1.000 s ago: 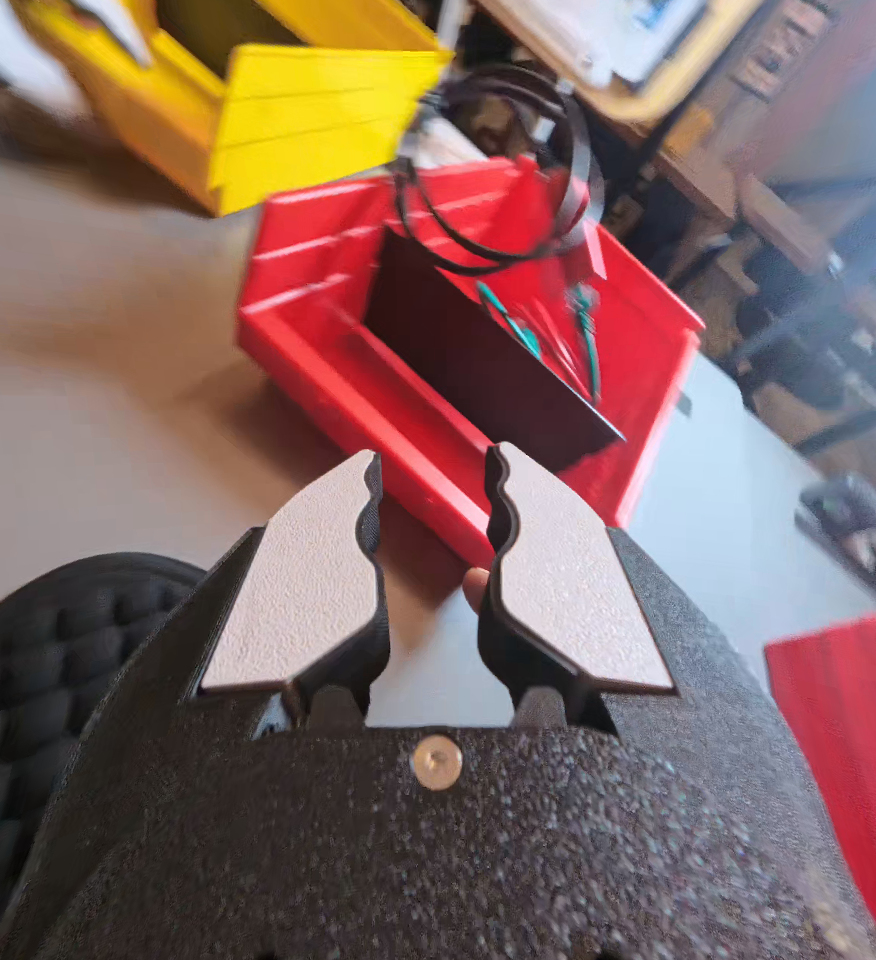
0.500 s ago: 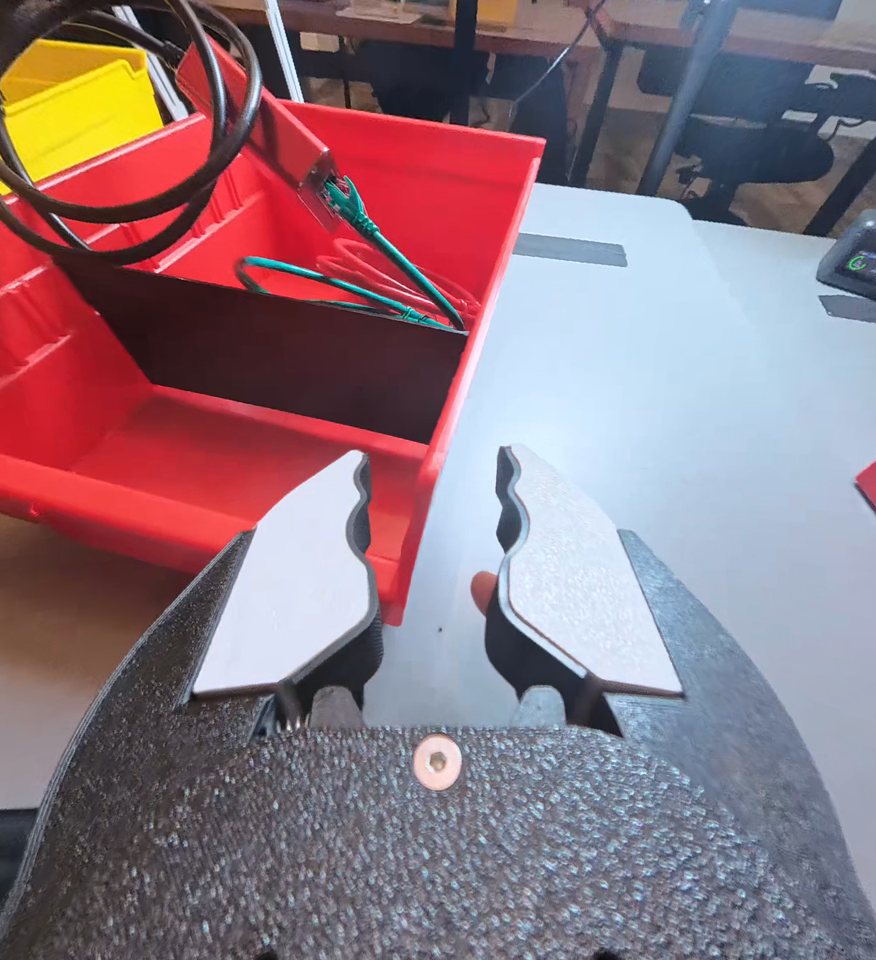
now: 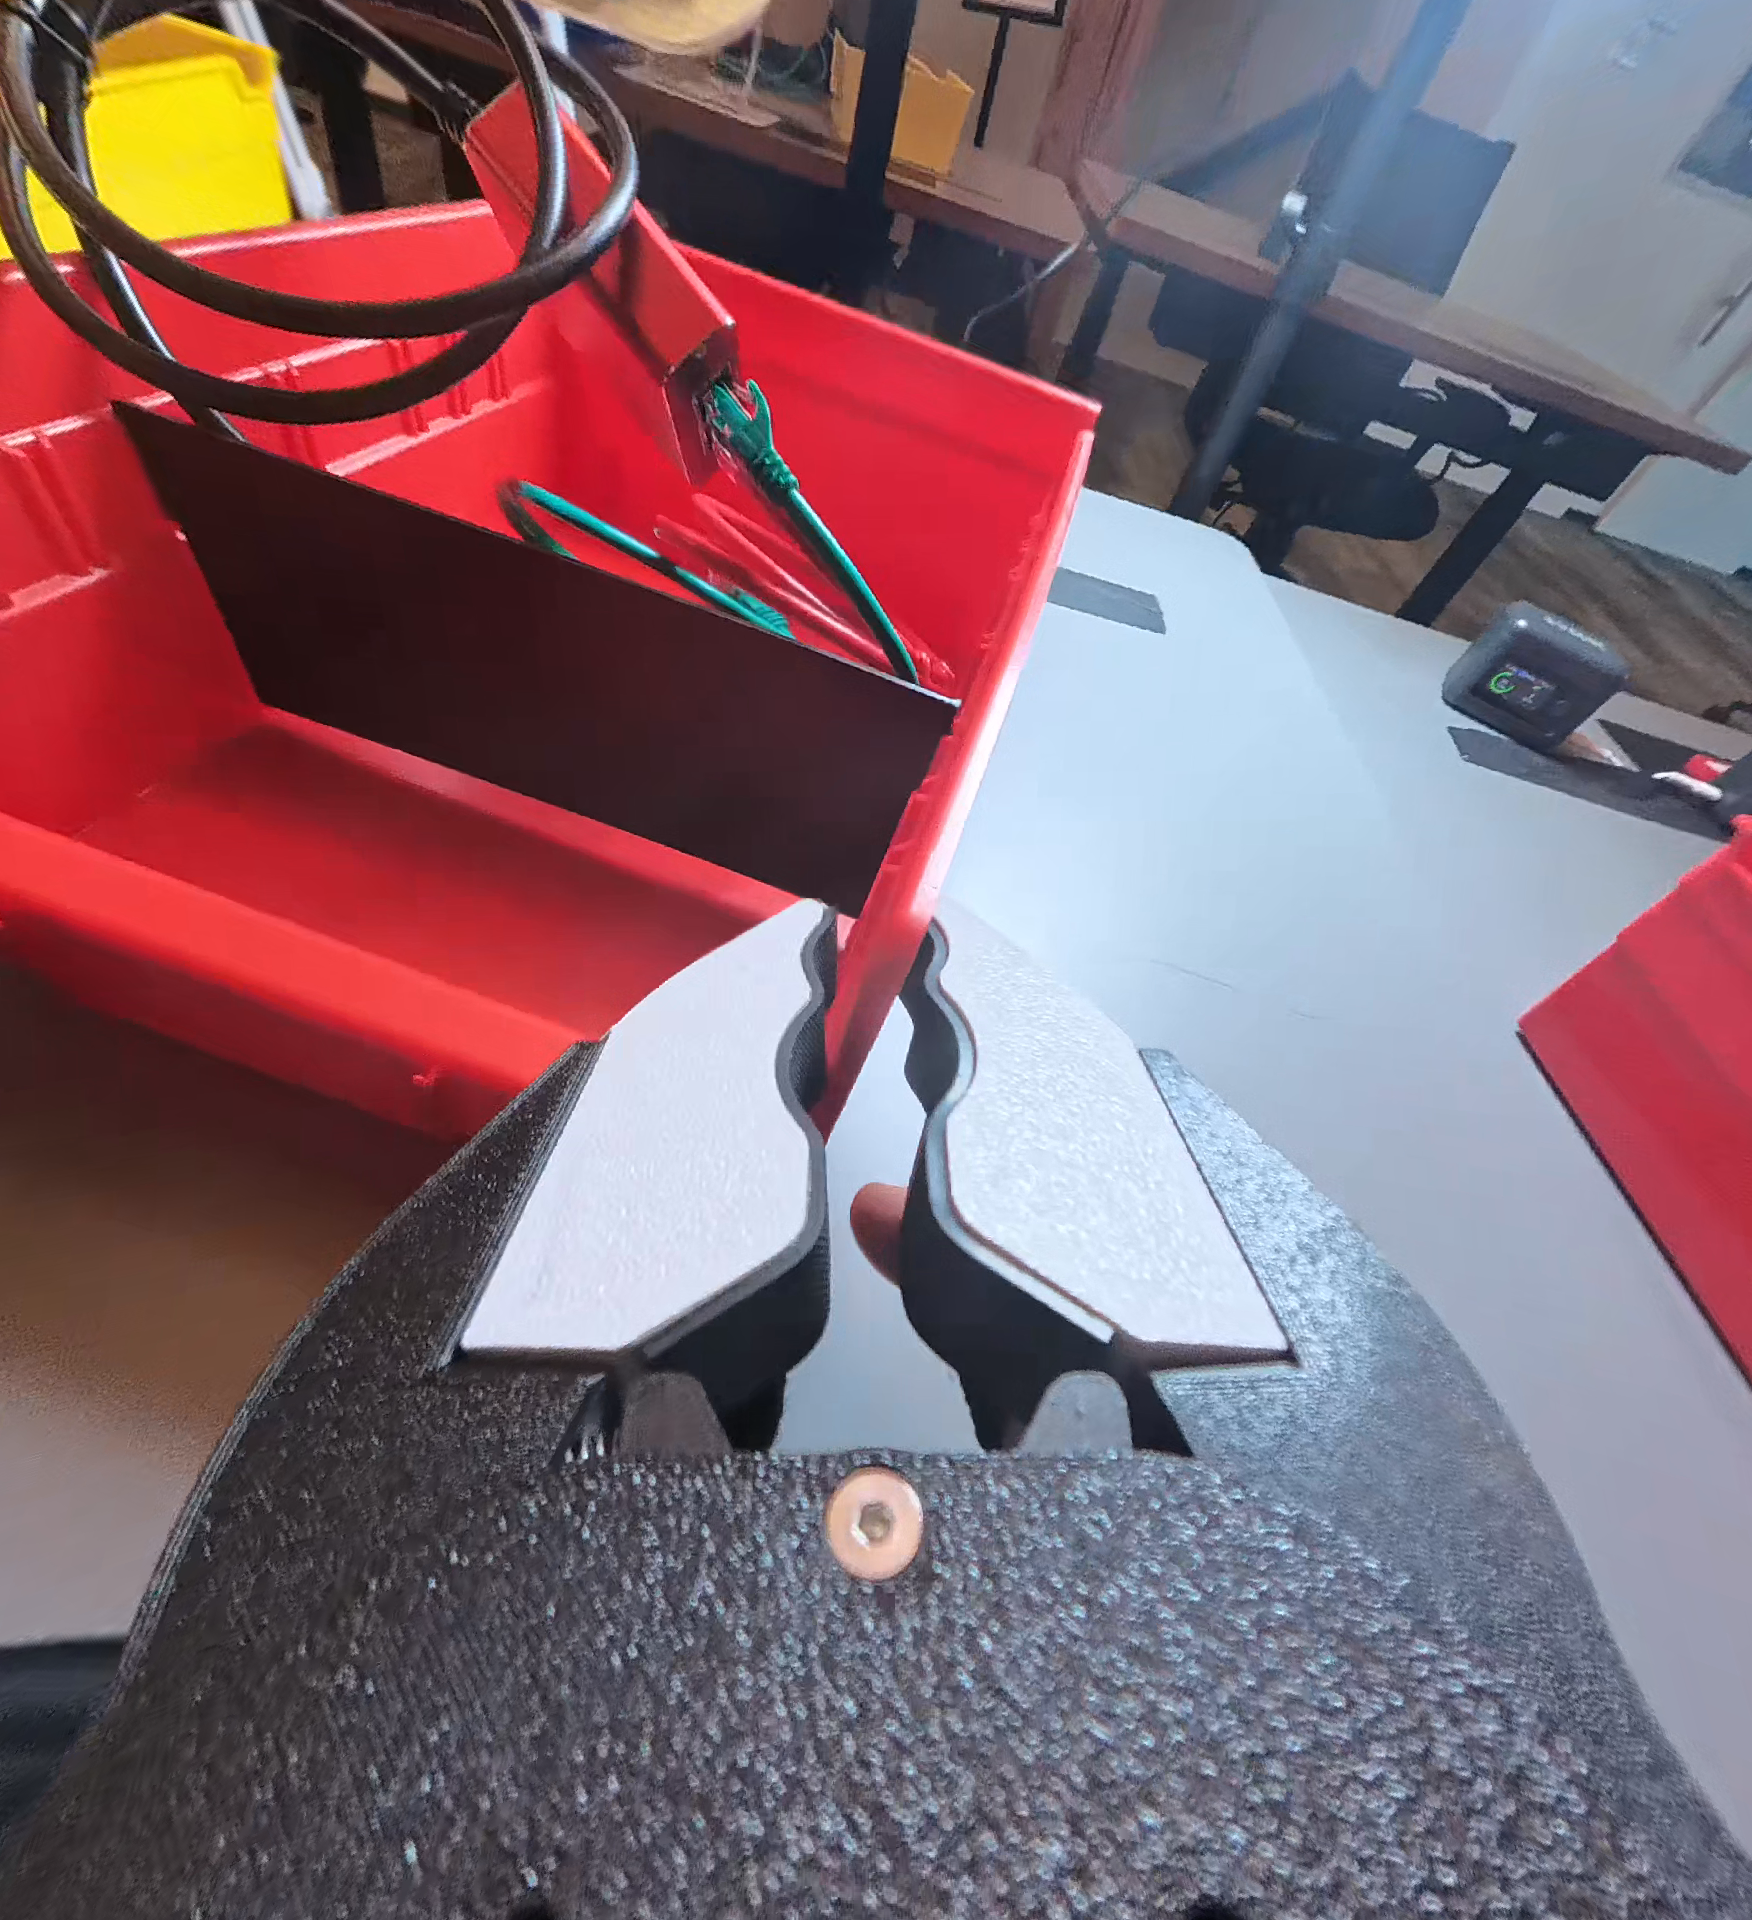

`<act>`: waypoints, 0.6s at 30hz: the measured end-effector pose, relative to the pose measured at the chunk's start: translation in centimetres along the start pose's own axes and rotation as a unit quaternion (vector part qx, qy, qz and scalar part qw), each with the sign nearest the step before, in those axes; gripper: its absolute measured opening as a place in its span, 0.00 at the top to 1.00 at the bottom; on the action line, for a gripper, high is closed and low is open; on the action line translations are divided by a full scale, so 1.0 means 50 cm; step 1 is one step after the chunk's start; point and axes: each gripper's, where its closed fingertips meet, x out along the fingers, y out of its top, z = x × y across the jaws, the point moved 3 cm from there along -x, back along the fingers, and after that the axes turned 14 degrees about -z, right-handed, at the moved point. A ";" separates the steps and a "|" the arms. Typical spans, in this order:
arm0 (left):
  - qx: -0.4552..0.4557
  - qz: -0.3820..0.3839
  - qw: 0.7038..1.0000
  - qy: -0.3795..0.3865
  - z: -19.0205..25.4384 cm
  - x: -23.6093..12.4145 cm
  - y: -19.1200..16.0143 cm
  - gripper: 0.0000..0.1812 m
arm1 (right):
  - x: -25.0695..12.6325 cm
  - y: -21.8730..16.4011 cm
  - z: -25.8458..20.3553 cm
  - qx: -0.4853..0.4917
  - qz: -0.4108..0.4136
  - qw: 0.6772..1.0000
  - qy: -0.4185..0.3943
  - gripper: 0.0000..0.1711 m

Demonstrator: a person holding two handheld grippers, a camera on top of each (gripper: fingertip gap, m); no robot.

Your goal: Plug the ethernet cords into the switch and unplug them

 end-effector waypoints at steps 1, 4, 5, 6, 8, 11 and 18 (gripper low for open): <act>0.002 0.008 1.000 0.000 0.001 -0.021 -0.001 0.88 | -0.018 0.002 -0.009 -0.003 0.007 1.000 -0.001 0.94; 0.018 0.043 0.999 0.003 0.009 -0.107 0.005 0.88 | -0.095 0.019 -0.037 -0.011 0.050 0.999 0.002 0.95; 0.026 0.055 0.998 0.010 0.010 -0.141 0.010 0.89 | -0.125 0.029 -0.049 -0.012 0.063 0.998 0.006 0.95; 0.031 0.069 0.997 0.017 0.009 -0.177 0.017 0.89 | -0.154 0.041 -0.062 -0.015 0.075 0.997 0.010 0.94; 0.040 0.091 0.994 0.034 0.003 -0.252 0.031 0.90 | -0.207 0.074 -0.091 -0.029 0.103 0.994 0.018 0.94; 0.049 0.127 0.988 0.072 -0.024 -0.374 0.047 0.90 | -0.269 0.137 -0.149 -0.053 0.146 0.987 0.043 0.93; 0.011 0.184 0.966 0.183 -0.164 -0.618 0.018 0.92 | -0.319 0.284 -0.359 -0.091 0.224 0.959 0.150 0.92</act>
